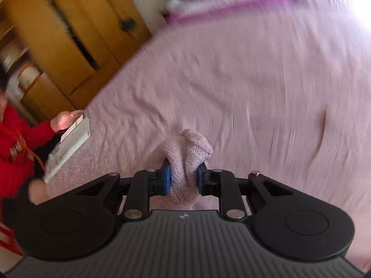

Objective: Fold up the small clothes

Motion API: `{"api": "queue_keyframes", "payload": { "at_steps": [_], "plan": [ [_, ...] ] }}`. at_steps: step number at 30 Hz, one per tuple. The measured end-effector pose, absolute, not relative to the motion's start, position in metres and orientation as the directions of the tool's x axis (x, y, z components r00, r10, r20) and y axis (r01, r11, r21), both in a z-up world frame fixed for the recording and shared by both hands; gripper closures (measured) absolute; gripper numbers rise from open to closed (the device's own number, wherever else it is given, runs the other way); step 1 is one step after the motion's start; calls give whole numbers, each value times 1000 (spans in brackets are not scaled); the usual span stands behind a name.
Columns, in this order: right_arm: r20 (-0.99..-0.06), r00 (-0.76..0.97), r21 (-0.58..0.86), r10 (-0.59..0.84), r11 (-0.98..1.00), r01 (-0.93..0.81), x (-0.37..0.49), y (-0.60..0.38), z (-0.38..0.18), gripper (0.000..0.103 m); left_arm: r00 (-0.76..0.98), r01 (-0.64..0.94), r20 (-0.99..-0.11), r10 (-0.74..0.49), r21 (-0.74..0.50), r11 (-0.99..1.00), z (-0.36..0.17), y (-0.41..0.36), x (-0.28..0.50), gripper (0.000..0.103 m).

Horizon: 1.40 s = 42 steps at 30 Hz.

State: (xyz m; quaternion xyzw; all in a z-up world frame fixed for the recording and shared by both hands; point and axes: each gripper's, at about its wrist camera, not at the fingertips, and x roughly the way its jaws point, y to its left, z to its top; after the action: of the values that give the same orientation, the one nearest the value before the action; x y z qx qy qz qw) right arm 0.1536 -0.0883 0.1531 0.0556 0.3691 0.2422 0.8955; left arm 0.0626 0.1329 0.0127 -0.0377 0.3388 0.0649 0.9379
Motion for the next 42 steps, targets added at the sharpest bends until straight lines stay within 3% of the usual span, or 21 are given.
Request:
{"api": "queue_keyframes", "payload": {
  "at_steps": [4, 10, 14, 19, 22, 27, 33, 34, 35, 38, 42],
  "plan": [
    [-612, 705, 68, 359, 912, -405, 142, -90, 150, 79, 760, -147, -642, 97, -24, 989, 13, 132, 63, 37],
    [-729, 639, 81, 247, 957, -278, 154, -116, 80, 76, 755, -135, -647, 101, -3, 991, 14, 129, 63, 36],
    [-718, 657, 90, 228, 967, -237, 153, -121, 69, 53, 750, -106, -658, 62, -28, 994, 25, 132, 59, 38],
    [-646, 746, -43, 161, 968, -247, 134, -104, 90, 48, 775, -82, -631, 38, -40, 996, 42, 130, 50, 38],
    [-595, 781, -79, 191, 953, -293, 129, -89, 105, 43, 787, -73, -617, 16, -68, 995, 51, 128, 50, 38],
    [-629, 723, -64, 287, 907, -416, 145, -47, 96, 43, 784, -67, -621, 23, -48, 997, 53, 125, 53, 38],
    [-651, 728, -177, 215, 890, -421, 170, -3, 66, 43, 779, -72, -626, 21, -56, 996, 51, 129, 52, 38],
    [-654, 731, -203, 196, 885, -419, 175, 2, 59, 49, 780, -72, -625, 22, -54, 996, 51, 129, 53, 38],
    [-652, 733, -213, 193, 881, -422, 178, 3, 55, 66, 781, -73, -624, 25, -51, 996, 51, 129, 54, 38],
    [-628, 755, -220, 189, 887, -406, 177, -3, 59, 92, 787, -73, -617, 25, -53, 996, 53, 129, 59, 38],
    [-532, 822, -172, 202, 925, -339, 167, -36, 92, 93, 799, -61, -601, 1, -80, 995, 56, 126, 72, 38]
  ]
}}
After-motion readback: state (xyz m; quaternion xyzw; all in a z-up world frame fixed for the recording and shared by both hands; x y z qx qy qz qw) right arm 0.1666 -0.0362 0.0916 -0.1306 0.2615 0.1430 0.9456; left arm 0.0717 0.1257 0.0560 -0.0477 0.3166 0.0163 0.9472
